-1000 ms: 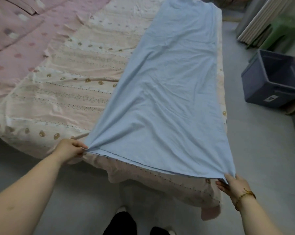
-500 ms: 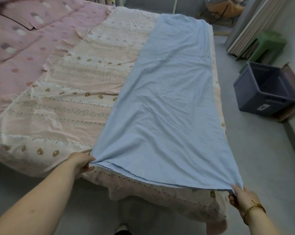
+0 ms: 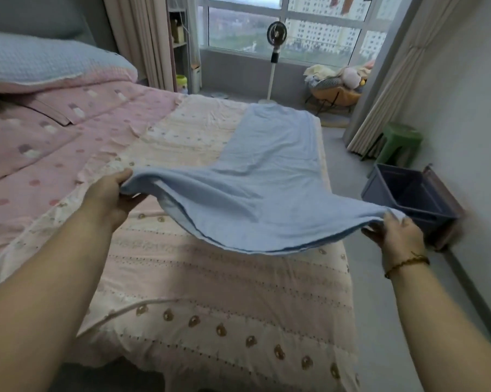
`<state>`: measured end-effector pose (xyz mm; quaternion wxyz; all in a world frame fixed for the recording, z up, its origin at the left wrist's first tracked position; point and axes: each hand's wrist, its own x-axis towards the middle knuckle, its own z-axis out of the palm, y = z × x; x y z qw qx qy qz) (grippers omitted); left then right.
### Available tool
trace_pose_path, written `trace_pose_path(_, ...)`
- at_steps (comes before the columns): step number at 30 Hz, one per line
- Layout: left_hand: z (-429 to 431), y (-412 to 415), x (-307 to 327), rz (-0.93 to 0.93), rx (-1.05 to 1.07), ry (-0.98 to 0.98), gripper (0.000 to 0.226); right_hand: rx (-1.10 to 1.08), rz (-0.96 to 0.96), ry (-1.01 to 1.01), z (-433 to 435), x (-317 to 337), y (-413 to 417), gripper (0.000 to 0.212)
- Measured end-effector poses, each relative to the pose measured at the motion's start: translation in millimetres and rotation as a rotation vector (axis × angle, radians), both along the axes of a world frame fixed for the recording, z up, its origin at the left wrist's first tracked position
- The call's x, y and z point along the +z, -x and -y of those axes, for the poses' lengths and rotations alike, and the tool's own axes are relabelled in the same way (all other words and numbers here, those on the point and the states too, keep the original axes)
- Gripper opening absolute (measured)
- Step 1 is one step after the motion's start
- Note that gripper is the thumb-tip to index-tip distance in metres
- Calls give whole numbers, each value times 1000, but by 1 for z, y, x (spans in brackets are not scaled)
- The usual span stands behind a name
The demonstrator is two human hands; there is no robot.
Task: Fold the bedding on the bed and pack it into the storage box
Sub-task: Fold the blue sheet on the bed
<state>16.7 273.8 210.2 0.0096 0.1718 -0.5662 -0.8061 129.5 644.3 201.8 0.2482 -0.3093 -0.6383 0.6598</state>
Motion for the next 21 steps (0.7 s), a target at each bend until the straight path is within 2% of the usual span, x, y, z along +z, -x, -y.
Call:
trace_pose_path(1,6,-3,12,-54,13,-66,25,-63,-109,-4,-6,17,-6,22)
trace_pose_path(3,18,-16,10,-17,26,-109,24,-129,-158,13,-19,19,-25,19)
trace_pose_path(4,22,-25,-2,61,21,-68,24,-136,-93,29,-26,8,-36,18)
trace_pose_path(6,26,-44,-39,253,11,48,22,-108,104,107,-36,-31,-54,32)
trace_pose_path(8,30,-64,-77,417,17,139,20,-88,295,205,-36,-71,-74,35)
trace_pose_path(10,31,-78,-102,502,-7,221,12,-101,487,264,-31,-99,-92,35)
trace_pose_path(13,24,-84,-115,499,-60,325,6,-113,572,282,-26,-118,-112,35)
trace_pose_path(17,15,-84,-117,402,-88,421,31,-100,521,176,-25,-114,-108,33)
trace_pose_path(21,24,-99,-128,408,-113,481,39,-124,558,153,-31,-127,-117,32)
